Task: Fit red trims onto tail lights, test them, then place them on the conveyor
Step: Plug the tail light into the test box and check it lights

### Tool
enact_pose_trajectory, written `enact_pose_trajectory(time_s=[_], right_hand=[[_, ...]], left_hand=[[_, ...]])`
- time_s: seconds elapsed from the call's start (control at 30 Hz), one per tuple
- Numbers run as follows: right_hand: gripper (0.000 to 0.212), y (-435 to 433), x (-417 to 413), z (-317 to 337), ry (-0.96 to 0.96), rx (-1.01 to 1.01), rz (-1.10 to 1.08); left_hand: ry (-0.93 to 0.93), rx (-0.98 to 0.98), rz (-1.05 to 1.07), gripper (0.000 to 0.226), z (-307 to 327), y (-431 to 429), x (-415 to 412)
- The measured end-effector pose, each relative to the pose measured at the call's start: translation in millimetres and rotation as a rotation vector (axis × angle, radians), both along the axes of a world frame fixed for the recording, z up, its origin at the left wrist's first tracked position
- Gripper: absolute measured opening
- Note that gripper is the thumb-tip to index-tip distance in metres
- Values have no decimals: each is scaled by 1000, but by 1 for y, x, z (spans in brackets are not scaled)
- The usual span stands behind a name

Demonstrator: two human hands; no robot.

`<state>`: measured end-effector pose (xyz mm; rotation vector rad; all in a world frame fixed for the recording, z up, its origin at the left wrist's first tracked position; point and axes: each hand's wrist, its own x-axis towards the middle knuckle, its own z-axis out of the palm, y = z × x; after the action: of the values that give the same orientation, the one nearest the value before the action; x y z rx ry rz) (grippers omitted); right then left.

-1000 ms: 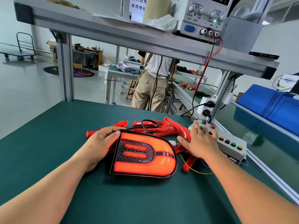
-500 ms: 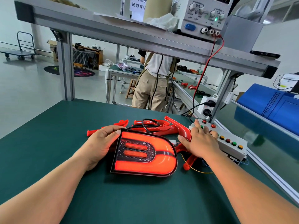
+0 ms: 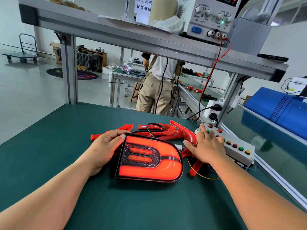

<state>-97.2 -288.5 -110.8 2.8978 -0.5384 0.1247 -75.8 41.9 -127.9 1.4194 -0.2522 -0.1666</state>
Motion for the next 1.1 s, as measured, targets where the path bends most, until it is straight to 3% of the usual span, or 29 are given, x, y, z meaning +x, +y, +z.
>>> enact_pose_trajectory(time_s=[0.33, 0.63, 0.83, 1.1], right_hand=[[77, 1, -2, 9, 42, 89, 25], [34, 13, -2, 15, -64, 80, 197], [18, 25, -1, 16, 104, 157, 309], [24, 30, 5, 15, 170, 176, 268]], left_hand=[[-2, 14, 3, 22, 2, 0, -2], [0, 10, 5, 22, 1, -1, -1], [18, 0, 5, 22, 2, -1, -2], [17, 7, 7, 23, 1, -1, -1]])
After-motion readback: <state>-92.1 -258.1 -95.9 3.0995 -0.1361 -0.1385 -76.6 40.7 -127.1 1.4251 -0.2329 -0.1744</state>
